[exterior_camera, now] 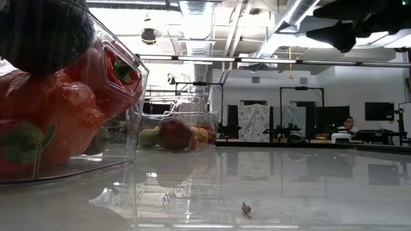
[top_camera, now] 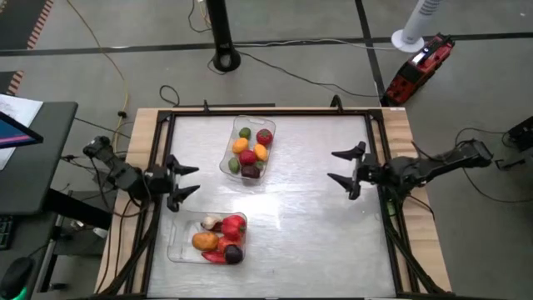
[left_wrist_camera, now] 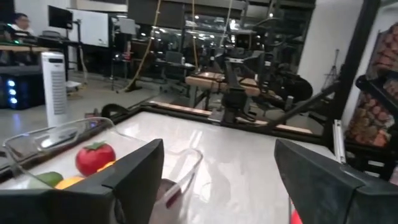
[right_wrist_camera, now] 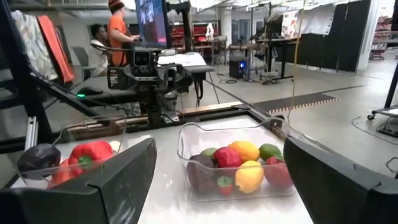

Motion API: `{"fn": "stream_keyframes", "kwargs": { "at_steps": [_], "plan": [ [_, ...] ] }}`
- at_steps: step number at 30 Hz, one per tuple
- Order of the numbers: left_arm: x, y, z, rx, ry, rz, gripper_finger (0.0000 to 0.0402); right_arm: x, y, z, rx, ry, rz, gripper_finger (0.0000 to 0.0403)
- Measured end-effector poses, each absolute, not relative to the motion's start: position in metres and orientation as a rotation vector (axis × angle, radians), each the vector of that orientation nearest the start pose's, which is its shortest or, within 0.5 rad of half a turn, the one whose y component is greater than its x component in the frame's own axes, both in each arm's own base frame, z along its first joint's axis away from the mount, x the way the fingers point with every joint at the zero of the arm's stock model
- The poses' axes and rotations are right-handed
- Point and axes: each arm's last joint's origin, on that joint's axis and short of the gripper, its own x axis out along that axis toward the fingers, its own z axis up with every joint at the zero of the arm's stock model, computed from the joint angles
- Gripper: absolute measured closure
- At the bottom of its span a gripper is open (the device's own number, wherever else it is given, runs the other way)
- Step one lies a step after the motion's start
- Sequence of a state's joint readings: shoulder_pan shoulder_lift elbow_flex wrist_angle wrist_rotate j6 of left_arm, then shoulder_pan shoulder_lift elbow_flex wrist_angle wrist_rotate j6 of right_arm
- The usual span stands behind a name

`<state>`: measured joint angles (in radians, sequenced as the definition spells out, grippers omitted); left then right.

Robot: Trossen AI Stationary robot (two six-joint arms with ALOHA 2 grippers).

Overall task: Sort produce into baskets
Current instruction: Return to Home Position

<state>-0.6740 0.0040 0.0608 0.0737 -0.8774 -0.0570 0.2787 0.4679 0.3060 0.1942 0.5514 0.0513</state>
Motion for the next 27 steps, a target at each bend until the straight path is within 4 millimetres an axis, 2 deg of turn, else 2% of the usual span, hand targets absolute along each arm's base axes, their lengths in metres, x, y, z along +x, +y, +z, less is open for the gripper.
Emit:
{"fn": "stream_keyframes", "kwargs": {
  "at_steps": [8,16,21,27],
  "plan": [
    [0.085,-0.022,0.189,-0.138,-0.109,0.262,0.0144,0.103,0.009,0.23,0.048,-0.136,-0.324,0.0028],
    [0.09,-0.01,0.19,-0.142,-0.123,0.256,0.0154,0.081,0.001,0.223,0.047,-0.224,-0.284,0.0028],
    [0.091,-0.006,0.188,-0.149,-0.113,0.224,0.0155,0.082,0.001,0.221,0.042,-0.193,-0.271,0.0028],
    [0.093,-0.005,0.177,-0.161,-0.039,0.237,0.0155,0.084,0.001,0.213,0.064,-0.16,-0.264,0.0028]
  ]
}}
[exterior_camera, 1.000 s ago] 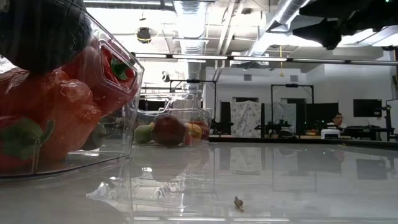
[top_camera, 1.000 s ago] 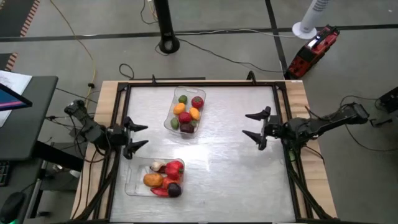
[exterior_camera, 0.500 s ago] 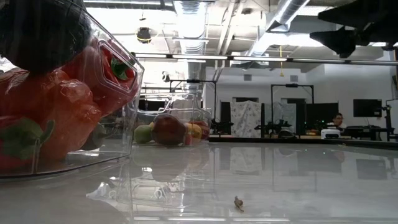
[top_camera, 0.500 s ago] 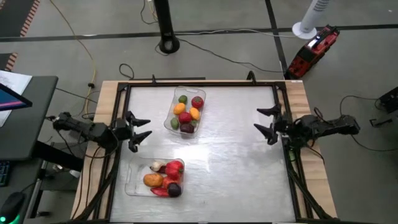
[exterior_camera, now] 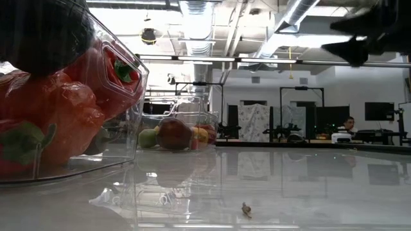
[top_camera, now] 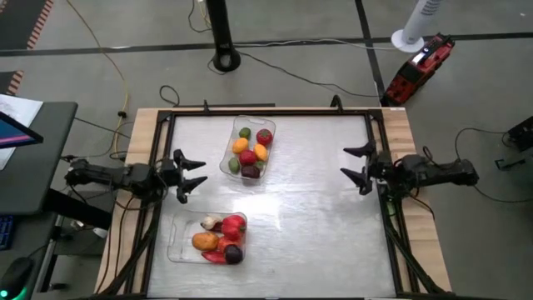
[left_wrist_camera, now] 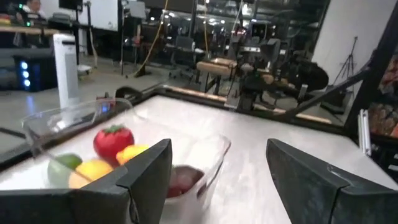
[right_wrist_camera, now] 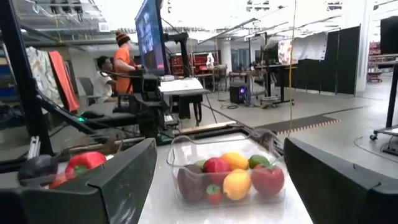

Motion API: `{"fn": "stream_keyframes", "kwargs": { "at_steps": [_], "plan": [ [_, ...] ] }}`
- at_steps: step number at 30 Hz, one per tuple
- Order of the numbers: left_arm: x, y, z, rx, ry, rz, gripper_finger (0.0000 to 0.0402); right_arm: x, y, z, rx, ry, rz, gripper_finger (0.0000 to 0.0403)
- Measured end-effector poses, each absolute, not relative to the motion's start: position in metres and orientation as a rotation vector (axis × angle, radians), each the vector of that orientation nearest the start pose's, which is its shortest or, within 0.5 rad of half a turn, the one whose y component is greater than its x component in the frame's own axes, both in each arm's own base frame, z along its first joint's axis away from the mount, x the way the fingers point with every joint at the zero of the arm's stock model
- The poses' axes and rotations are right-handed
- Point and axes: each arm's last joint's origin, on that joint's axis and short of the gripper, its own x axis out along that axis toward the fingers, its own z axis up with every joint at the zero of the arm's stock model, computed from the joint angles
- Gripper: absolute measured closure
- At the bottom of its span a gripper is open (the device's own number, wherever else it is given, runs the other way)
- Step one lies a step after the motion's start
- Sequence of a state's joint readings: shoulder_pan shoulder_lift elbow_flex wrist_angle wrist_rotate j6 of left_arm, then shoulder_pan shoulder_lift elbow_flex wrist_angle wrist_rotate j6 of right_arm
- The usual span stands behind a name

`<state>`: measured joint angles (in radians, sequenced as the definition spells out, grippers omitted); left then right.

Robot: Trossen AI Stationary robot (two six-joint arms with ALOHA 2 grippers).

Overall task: Sort produce into baskets
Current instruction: Return to Home Position

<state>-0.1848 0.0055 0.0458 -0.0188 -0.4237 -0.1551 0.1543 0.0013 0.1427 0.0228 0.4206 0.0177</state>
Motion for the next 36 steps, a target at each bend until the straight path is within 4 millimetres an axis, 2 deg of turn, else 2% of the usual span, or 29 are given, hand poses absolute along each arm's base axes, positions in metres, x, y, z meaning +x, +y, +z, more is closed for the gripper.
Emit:
{"fn": "stream_keyframes", "kwargs": {
  "at_steps": [4,8,12,18,22,28,36],
  "plan": [
    [0.097,-0.008,0.172,-0.151,-0.069,0.202,0.0155,0.091,0.002,0.191,0.043,-0.137,-0.271,0.0028],
    [0.097,-0.01,0.173,-0.143,-0.071,0.154,0.0155,0.094,0.001,0.18,0.026,-0.133,-0.302,0.0028],
    [0.097,-0.015,0.172,-0.128,-0.059,0.052,0.0155,0.094,0.001,0.178,0.015,-0.114,-0.306,0.0028],
    [0.096,-0.015,0.172,-0.071,-0.055,0.056,0.0155,0.094,-0.002,0.175,0.132,-0.108,-0.377,0.0028],
    [0.096,-0.015,0.172,0.076,-0.051,0.061,0.0155,0.094,-0.006,0.174,0.211,-0.116,-0.437,0.0028],
    [0.097,-0.015,0.172,0.236,-0.045,0.065,0.0155,0.094,-0.006,0.173,0.146,-0.097,-0.431,0.0028],
    [0.097,-0.015,0.171,0.192,-0.047,0.064,0.0155,0.094,-0.006,0.173,0.084,-0.08,-0.434,0.0028]
  ]
}}
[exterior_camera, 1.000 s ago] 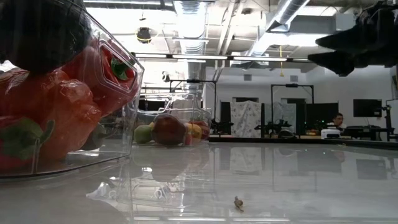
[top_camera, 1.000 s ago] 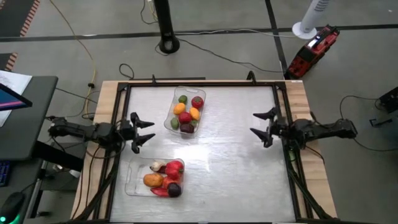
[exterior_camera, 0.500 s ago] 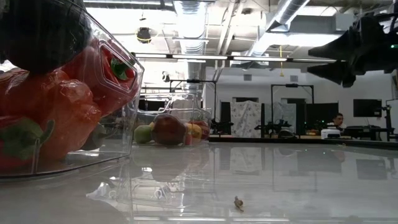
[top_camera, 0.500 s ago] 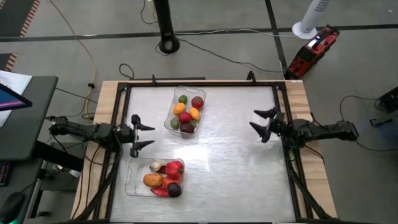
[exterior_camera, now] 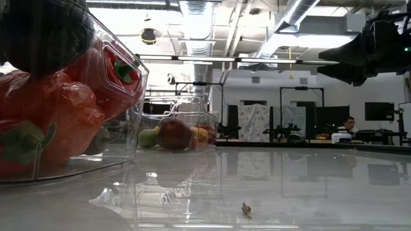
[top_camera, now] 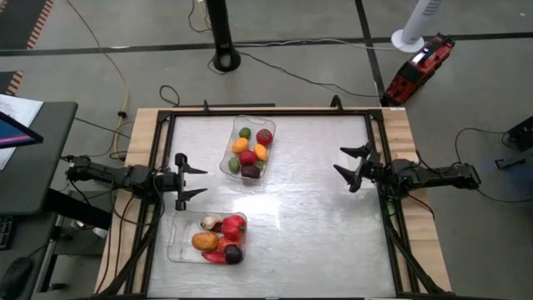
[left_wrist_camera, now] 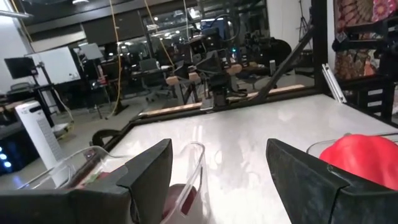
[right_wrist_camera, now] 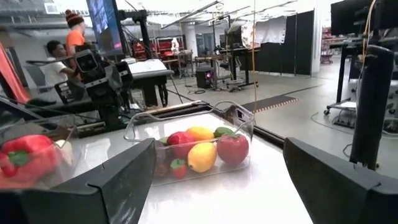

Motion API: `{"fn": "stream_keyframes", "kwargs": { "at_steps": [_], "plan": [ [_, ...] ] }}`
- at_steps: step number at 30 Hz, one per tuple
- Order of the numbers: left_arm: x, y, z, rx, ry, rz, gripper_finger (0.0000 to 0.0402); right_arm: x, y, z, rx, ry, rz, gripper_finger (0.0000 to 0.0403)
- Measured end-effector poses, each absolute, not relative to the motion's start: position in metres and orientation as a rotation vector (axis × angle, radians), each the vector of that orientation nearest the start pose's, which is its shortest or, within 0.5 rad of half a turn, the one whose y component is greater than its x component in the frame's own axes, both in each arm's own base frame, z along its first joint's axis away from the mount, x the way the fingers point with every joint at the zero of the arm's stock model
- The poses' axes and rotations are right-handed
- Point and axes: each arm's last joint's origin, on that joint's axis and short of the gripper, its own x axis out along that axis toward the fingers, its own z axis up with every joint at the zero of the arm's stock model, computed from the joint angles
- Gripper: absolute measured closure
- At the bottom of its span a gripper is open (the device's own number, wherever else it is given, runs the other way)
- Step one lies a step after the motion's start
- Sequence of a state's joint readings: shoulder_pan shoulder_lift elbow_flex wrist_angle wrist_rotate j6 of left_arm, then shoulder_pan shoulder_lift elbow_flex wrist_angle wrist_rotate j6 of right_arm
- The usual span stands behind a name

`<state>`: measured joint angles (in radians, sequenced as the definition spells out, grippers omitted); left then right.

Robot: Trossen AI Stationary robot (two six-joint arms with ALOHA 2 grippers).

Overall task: Sort produce into baskets
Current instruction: Return to Home Position

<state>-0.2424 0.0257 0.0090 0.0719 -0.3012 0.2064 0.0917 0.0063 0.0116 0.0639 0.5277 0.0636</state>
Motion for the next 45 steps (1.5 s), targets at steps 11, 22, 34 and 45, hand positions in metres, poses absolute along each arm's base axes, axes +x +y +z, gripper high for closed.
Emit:
{"fn": "stream_keyframes", "kwargs": {
  "at_steps": [11,22,34,45],
  "plan": [
    [0.0966,-0.015,0.1712,0.162,-0.047,0.063,0.0155,0.0942,-0.0059,0.1728,0.072,-0.077,-0.432,0.0028],
    [0.0966,-0.015,0.1711,0.157,-0.047,0.063,0.0155,0.0943,-0.0059,0.1725,0.072,-0.075,-0.431,0.0028],
    [0.0966,-0.015,0.171,0.16,-0.047,0.064,0.0155,0.0943,-0.0059,0.1722,0.072,-0.075,-0.431,0.0028],
    [0.0966,-0.015,0.171,0.159,-0.047,0.064,0.0155,0.0943,-0.0059,0.1722,0.072,-0.075,-0.431,0.0028]
  ]
}}
